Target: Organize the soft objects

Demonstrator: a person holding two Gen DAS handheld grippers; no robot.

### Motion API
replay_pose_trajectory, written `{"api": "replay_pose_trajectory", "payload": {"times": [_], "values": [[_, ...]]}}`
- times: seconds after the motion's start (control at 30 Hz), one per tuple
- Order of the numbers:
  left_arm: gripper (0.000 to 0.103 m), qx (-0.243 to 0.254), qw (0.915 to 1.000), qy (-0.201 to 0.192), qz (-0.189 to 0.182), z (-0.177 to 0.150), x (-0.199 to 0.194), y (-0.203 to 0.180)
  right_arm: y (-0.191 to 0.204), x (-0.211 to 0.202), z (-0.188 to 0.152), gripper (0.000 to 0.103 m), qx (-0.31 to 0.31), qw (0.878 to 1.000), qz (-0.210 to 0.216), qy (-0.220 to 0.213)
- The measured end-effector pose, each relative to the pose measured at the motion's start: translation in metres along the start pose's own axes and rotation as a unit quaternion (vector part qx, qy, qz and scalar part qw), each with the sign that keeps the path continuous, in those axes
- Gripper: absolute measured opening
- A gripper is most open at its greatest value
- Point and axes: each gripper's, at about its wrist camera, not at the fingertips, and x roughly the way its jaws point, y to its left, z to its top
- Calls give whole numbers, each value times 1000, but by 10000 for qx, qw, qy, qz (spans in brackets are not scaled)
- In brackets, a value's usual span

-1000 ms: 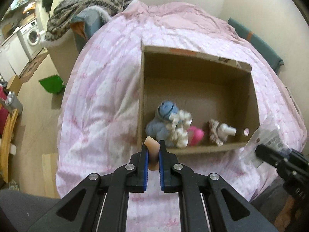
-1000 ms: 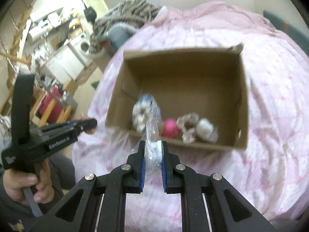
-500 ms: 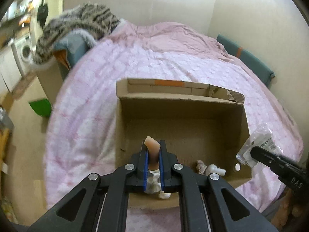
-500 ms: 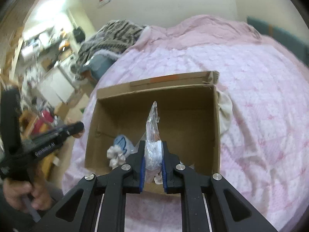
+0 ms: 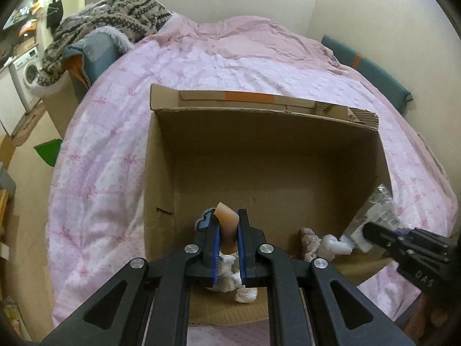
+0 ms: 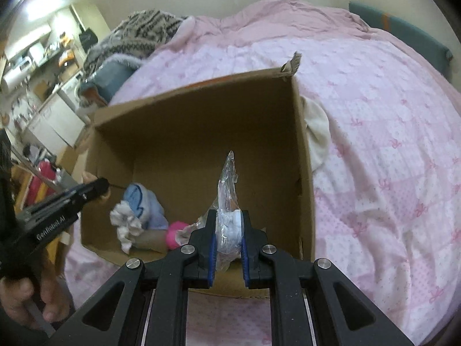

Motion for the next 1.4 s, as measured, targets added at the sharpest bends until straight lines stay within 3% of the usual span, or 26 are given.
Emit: {"api": "replay_pose_trajectory", "payload": {"times": [0.23,0.37,0.47,0.53,0.57,0.8,0.9,0.97,1.0,1.07,1.17,1.23,1.3,1.4], "values": [[9,270,9994,9,-203,-5,0,-13,9,9,-3,15,-163,9991,285,272],[12,331,9993,-97,-156,-5,-3,-17,9,12,-4,15,-152,9991,242,310],[27,348,9992,-130,-127,-6,-5,-19,7,11,-3,15,-94,9994,187,275],[46,305,9994,-113,-76,-7,-5,-17,5,10,-3,15,-36,9996,163,239],[50,272,9995,-114,-55,-7,-5,-17,3,10,-2,15,-3,9995,176,248],[58,240,9995,-181,-16,-6,-9,-15,3,7,0,17,52,9996,214,184],[58,314,9991,-256,138,-7,-14,-16,-2,2,1,30,186,9994,283,75],[58,315,9987,-332,228,-7,-18,-16,-5,-2,4,49,288,9989,375,-37],[58,294,9984,-380,283,-6,-21,-15,-5,-6,5,67,319,9986,401,-131],[58,220,9980,-471,349,-5,-27,-13,-5,-15,7,71,337,9978,457,-341],[75,115,9970,-625,440,-3,-38,-9,-4,-26,9,76,340,9973,360,-535],[80,78,9961,-783,410,-2,-50,-8,-3,-37,11,94,348,9960,284,-775],[81,94,9959,-832,355,0,-61,-7,-2,-49,11,103,308,9940,226,-1028],[91,53,9955,-885,331,1,-78,-5,3,-64,12,103,204,9922,32,-1226]]}}
